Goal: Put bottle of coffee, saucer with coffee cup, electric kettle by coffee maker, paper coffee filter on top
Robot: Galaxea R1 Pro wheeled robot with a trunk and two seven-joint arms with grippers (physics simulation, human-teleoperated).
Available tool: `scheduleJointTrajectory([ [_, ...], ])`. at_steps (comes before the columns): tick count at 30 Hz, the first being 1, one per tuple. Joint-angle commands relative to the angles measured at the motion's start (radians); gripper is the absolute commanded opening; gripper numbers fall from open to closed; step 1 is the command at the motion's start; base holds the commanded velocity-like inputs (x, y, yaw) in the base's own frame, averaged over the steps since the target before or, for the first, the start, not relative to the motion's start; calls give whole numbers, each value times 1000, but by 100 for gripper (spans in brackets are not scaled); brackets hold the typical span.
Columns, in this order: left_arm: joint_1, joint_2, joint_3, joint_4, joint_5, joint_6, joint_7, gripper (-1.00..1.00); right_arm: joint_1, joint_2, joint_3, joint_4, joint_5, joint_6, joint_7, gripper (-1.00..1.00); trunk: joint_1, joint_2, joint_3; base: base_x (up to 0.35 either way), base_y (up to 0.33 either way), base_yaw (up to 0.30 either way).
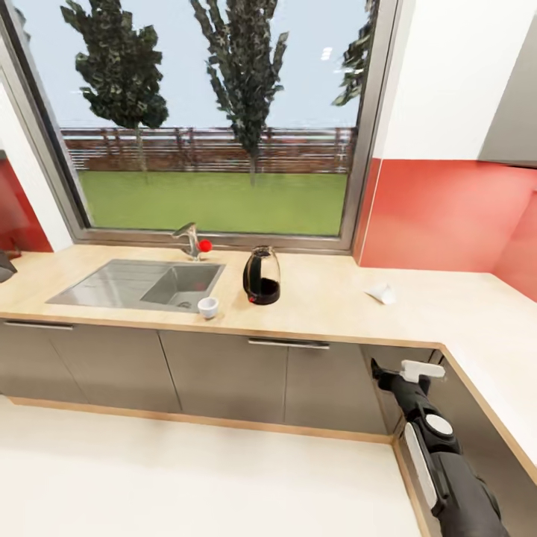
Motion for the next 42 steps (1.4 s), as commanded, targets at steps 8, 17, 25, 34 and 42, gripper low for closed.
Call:
scheduleJointTrajectory([
  [8,0,-2,2,3,1,19,1,100,-19,-1,0,114,-1,-2,1,100,1,-2,-2,337,-7,0],
  [17,0,-2,2,4,1,25,1,100,-19,-2,-3,139,-2,-4,1,100,1,-2,-2,333,-132,0],
  [25,0,-2,2,4,1,25,1,100,-19,-2,-79,19,-2,0,1,100,1,-2,-2,309,-186,0],
  [34,2,-2,2,5,3,24,1,100,-19,0,-83,-21,1,2,1,100,1,-2,-2,285,-213,0],
  [42,15,-2,2,17,2,24,1,100,-19,0,-81,94,0,-1,4,100,1,-2,-2,302,-158,0],
])
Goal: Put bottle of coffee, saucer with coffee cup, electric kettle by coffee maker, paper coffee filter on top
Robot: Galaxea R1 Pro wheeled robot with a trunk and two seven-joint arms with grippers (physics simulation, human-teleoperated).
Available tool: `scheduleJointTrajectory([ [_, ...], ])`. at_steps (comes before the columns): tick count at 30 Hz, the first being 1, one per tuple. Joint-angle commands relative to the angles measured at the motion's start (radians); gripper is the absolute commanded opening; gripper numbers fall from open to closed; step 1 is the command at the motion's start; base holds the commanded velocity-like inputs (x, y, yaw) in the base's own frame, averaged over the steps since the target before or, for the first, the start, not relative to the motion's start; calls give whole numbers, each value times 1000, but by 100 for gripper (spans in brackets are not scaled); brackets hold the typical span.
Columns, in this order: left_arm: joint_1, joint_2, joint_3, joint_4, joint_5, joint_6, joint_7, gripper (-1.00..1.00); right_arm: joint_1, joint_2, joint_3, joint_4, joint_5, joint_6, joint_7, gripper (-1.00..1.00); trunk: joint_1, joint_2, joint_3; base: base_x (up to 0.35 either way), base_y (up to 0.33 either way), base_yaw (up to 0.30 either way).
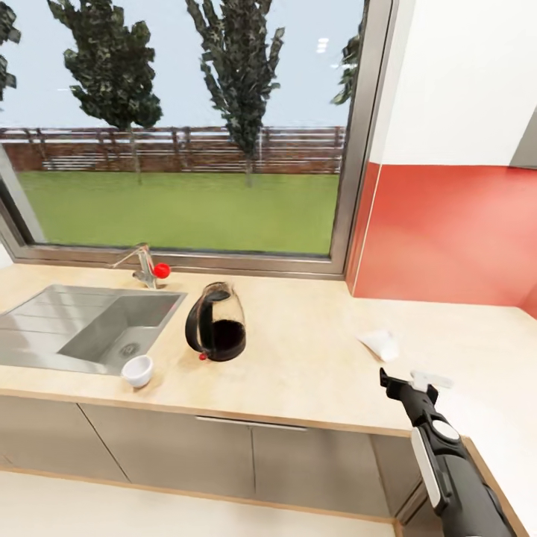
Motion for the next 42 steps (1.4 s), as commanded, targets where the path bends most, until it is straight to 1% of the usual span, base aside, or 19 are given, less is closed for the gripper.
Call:
scheduleJointTrajectory([
  [1,-1,0,1,4,0,-5,1,100,-1,0,0,12,0,5,1,100,1,-2,-2,308,-139,0],
  [5,1,0,1,4,1,-5,1,100,-1,1,2,41,-1,4,4,100,1,-2,-2,308,-138,0],
  [10,1,0,1,5,1,-7,1,100,-1,5,2,44,-2,4,6,100,1,-2,-2,303,-113,0],
  [14,1,-1,1,5,2,-8,0,100,-1,9,3,41,-3,4,7,100,1,-2,-2,89,-17,0],
  [15,1,-1,1,5,2,-7,0,100,-1,10,6,40,-3,4,7,100,1,-2,-2,23,-4,0],
  [17,12,-1,1,5,2,-8,-2,100,-1,10,38,39,-3,4,4,100,1,-2,-2,7,-1,0],
  [18,15,-1,1,5,2,-8,-2,100,-1,11,46,39,-3,4,2,100,1,-2,-2,3,-1,0],
  [22,20,-1,1,5,2,-8,-5,100,-1,11,60,45,-3,4,-1,100,1,-2,-2,104,91,0],
  [30,21,-1,1,5,2,-8,-2,100,-1,11,61,48,-1,2,-1,100,1,-2,-2,166,120,0],
  [33,21,-3,1,5,2,-6,-3,100,-1,10,59,74,-1,1,-1,100,1,-2,-2,95,4,0],
  [39,21,-3,1,5,2,-5,-2,100,-1,7,58,111,0,-49,-2,100,1,-2,-2,179,1,0],
  [42,21,-3,1,5,2,-5,-2,100,-1,4,57,114,-1,-54,-2,100,1,-2,-2,24,0,0],
])
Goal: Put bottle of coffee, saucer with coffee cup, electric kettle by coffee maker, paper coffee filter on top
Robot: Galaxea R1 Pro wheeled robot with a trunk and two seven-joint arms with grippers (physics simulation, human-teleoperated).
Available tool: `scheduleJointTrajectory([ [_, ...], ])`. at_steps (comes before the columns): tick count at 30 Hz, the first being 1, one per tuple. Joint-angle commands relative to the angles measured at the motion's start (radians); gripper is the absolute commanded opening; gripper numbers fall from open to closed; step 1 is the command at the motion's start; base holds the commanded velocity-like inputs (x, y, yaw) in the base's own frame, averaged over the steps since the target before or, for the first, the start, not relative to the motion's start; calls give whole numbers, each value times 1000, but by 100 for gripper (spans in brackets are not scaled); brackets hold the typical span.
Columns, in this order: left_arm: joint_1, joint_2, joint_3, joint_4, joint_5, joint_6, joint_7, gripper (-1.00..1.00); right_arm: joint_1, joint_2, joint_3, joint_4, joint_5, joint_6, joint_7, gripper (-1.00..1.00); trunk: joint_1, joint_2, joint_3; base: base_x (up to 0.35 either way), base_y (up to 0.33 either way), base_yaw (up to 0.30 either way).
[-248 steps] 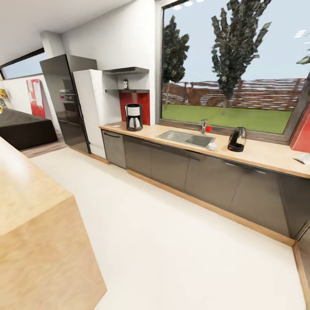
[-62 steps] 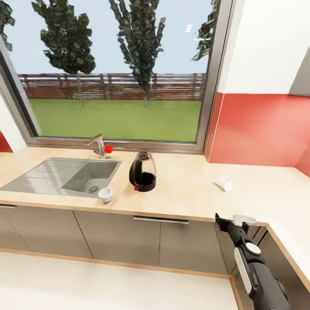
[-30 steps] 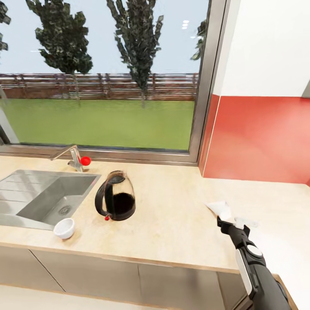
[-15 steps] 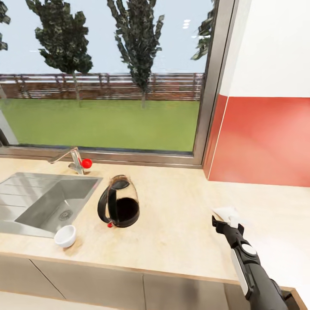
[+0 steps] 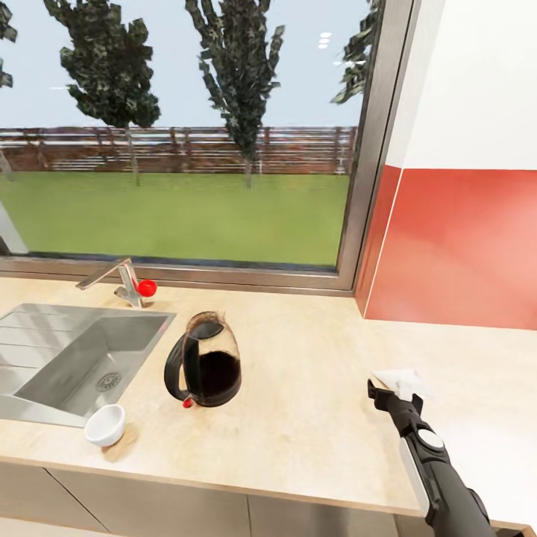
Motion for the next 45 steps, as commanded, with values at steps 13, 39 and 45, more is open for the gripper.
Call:
scheduleJointTrajectory([
  [13,-2,0,1,4,0,-5,1,100,-1,-4,-1,-1,1,4,-1,100,1,-2,-2,43,0,0],
  [39,0,0,1,4,0,-5,-2,100,-1,-4,-2,25,1,-1,-1,100,1,-2,-2,41,0,0],
  [45,0,0,1,4,0,-5,-2,100,-1,-4,-1,25,1,-1,0,-100,1,-2,-2,4,0,0],
])
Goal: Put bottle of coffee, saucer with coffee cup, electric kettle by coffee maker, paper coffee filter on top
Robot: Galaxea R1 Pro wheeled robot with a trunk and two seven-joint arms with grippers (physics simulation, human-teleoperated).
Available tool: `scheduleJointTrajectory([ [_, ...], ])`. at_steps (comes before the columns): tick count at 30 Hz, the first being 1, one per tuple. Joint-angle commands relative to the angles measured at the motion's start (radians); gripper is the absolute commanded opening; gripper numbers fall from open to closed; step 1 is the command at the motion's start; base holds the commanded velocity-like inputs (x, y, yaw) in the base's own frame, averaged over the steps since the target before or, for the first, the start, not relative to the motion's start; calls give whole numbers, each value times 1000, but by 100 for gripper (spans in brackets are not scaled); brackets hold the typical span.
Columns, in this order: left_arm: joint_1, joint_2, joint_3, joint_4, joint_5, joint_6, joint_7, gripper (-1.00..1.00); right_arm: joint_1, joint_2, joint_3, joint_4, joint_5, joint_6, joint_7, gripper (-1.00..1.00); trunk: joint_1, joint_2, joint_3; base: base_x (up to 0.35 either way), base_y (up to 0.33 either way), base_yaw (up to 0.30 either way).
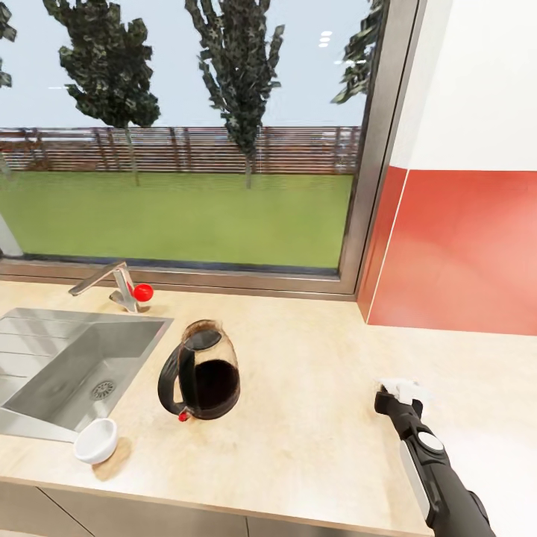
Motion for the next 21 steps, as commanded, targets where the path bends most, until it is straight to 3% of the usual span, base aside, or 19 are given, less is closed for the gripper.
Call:
scheduleJointTrajectory([
  [1,-2,0,1,4,0,-5,0,100,-1,0,0,-2,0,6,0,-100,1,-2,-2,0,0,0],
  [21,15,-2,1,4,0,-11,0,100,-1,0,0,-3,0,6,0,-100,1,-2,-2,0,0,0],
])
